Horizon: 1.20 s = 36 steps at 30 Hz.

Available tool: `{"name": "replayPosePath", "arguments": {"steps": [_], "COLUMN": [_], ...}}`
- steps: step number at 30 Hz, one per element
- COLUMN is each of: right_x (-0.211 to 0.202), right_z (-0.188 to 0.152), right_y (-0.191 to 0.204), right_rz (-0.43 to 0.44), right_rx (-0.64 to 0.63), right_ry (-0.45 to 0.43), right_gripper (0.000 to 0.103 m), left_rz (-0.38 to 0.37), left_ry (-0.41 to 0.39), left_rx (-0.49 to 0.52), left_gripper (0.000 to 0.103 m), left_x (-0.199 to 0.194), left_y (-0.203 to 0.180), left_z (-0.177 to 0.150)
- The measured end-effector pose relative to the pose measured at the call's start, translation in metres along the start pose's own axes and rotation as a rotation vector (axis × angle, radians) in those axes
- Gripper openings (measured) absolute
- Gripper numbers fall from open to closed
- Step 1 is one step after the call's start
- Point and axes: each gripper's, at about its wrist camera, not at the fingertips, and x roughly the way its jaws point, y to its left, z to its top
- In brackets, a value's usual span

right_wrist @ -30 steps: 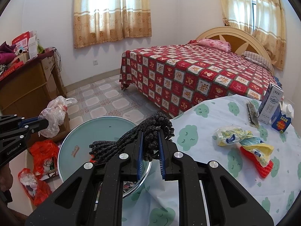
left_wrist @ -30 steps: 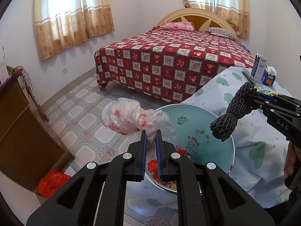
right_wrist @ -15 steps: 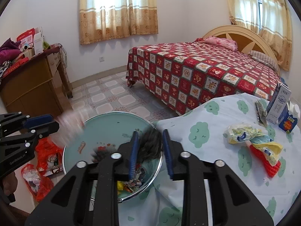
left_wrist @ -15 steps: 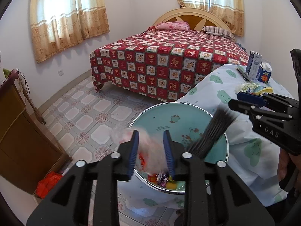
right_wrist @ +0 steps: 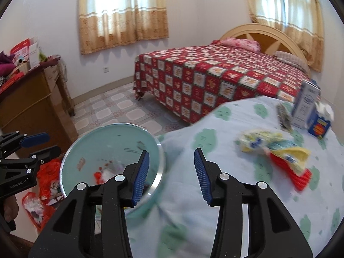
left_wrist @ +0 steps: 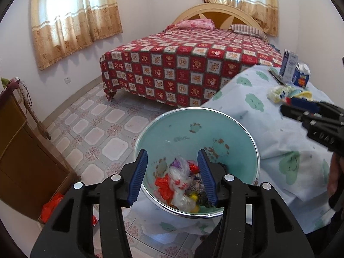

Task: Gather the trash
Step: 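Open both tools to drop the clear bag and scrubber into the bin, then move both open tools back over the remaining trash on the table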

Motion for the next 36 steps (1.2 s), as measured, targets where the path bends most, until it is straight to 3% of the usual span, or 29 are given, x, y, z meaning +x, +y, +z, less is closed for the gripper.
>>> {"name": "replayPosePath", "arguments": {"steps": [9, 17, 27, 36], "right_x": [-0.048, -0.076, -0.084, -0.076], "right_z": [-0.031, -0.060, -0.062, -0.058], "right_y": [-0.105, -0.184, -0.228, -0.247], "right_rz": [-0.170, -0.275, -0.319, -0.306], "right_rx": [0.163, 0.313, 0.393, 0.453], "right_ry": [-0.014, -0.024, -0.040, -0.022], "right_gripper": [0.056, 0.063, 0.070, 0.073], "left_rz": [-0.024, -0.090, -0.195, -0.227], "left_ry": [0.021, -0.010, -0.055, 0.011], "left_rx": [0.052, 0.109, 0.190, 0.287], "left_gripper": [0.050, 0.050, 0.050, 0.050], "left_x": [0.009, 0.018, 0.055, 0.105], "left_y": [-0.033, -0.096, -0.198, -0.243], "left_z": [-0.001, 0.028, 0.087, 0.093]}}
